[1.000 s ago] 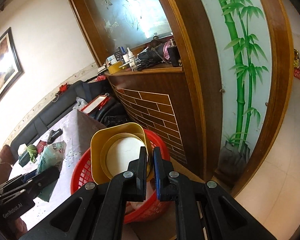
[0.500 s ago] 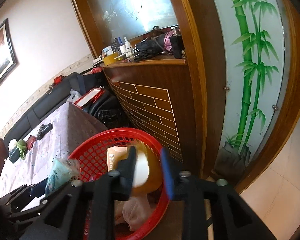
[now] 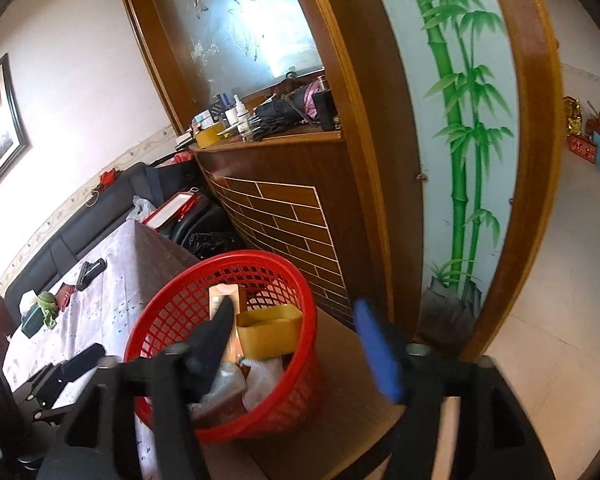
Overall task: Collect trash
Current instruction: 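Carry the teal pack and yellow container over the red basket and open both tools, then swing both open tools back over the bed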
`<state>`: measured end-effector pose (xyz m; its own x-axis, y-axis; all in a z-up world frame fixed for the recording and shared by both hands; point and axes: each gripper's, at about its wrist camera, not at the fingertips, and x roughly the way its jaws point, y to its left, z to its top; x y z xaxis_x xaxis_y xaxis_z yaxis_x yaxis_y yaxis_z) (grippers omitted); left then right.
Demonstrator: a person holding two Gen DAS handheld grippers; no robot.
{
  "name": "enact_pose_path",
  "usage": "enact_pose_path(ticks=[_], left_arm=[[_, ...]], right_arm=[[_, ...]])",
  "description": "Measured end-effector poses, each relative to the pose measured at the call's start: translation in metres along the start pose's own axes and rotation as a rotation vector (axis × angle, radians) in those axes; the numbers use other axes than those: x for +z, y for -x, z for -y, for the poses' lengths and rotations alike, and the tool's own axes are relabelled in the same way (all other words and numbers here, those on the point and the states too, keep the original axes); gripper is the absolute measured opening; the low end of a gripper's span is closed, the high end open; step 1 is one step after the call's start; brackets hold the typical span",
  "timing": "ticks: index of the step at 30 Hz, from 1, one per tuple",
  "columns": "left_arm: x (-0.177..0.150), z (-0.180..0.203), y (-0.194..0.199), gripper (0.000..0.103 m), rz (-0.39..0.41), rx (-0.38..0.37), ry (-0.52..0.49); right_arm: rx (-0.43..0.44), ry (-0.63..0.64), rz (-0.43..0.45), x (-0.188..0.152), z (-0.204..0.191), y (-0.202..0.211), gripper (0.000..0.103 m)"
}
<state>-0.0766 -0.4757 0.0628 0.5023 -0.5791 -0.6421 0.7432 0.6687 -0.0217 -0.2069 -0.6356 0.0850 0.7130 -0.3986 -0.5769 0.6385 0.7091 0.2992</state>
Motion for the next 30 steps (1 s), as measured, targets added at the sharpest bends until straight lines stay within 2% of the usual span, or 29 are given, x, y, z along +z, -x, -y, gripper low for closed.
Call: enact_pose_path(ticks=[3,5,10,18,23,27,30], left_arm=[[-0.006,-0.003,0.010,0.089,0.012,0.032,-0.023],[-0.011,-0.005,0.017,0.089,0.014,0.051,-0.033],[-0.028,-0.014,0.042,0.093,0.038,0.091,-0.046],[-0.064,-0.031,0.099,0.096,0.067,0.139,-0.056],[-0.104,-0.053,0.137,0.097,0.065,0.170,-0.026],[-0.130,-0.070,0.153,0.099,0.064,0.271,0.005],[-0.146,-0.077,0.164,0.099,0.101,0.375,-0.009]], right_arm=[[-0.036,0.020,0.016,-0.008,-0.004,0.012,0.082],[-0.065,0.037,0.014,-0.013,-0.008,0.017,0.088],[-0.136,0.083,0.035,-0.029,-0.020,0.033,0.093],[-0.157,0.101,0.048,-0.060,-0.037,0.064,0.099],[-0.166,0.122,0.090,-0.083,-0.054,0.085,0.102],[-0.177,0.138,0.101,-0.101,-0.068,0.089,0.103],[-0.198,0.203,0.100,-0.116,-0.087,0.086,0.103]])
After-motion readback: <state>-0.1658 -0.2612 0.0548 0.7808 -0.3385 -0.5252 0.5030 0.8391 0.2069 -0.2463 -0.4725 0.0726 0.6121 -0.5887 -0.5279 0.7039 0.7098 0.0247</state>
